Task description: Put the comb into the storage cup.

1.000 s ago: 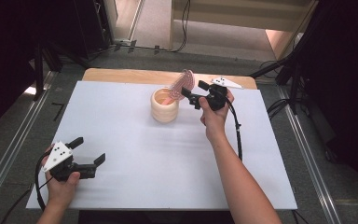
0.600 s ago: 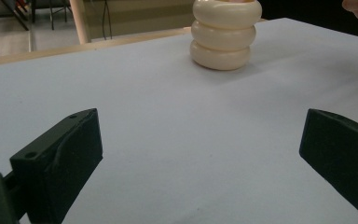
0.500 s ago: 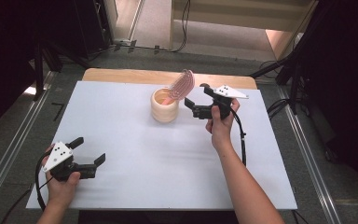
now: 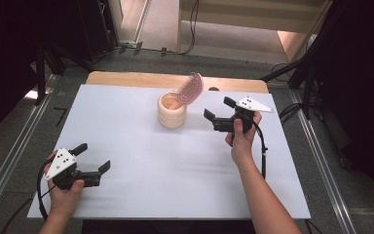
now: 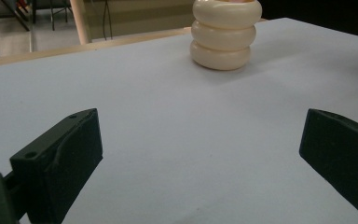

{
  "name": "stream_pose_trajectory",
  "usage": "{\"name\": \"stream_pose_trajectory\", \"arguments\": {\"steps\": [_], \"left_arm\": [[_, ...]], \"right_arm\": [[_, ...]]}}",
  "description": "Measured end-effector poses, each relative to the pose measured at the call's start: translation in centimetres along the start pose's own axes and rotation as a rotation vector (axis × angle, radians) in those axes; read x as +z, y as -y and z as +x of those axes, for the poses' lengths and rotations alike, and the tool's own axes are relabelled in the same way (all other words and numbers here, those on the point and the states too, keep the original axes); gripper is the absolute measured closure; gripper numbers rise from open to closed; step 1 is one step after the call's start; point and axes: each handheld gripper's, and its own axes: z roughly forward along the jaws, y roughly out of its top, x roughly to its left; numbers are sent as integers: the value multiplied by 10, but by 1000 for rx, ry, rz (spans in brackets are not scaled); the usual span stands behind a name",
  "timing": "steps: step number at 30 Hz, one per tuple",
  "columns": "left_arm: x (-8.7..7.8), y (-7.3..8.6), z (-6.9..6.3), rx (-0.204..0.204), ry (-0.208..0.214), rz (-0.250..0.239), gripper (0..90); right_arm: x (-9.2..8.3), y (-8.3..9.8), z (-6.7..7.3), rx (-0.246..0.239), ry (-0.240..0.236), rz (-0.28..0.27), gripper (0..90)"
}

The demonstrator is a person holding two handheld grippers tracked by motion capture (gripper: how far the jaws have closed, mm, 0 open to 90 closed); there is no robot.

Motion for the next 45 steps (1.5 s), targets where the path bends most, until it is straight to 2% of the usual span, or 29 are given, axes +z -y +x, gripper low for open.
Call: {"name": "stream_pose_trajectory", "arguments": {"steps": [8,12,23,45], "left_arm": [[0,0,0,-1,-1,0,0],[0,0,0,0,-2,0,0],[0,0,-1,1,-1,6,0],[1,0,-2,7,-1,7,0]], "right_arm": [[-19,6,-2,-16,13,0,0],[-28,10,-2,-43,26,1,0],[-57,25,-3,-60,42,2,0],[-112,64,-17,-40,98,13,0]]}}
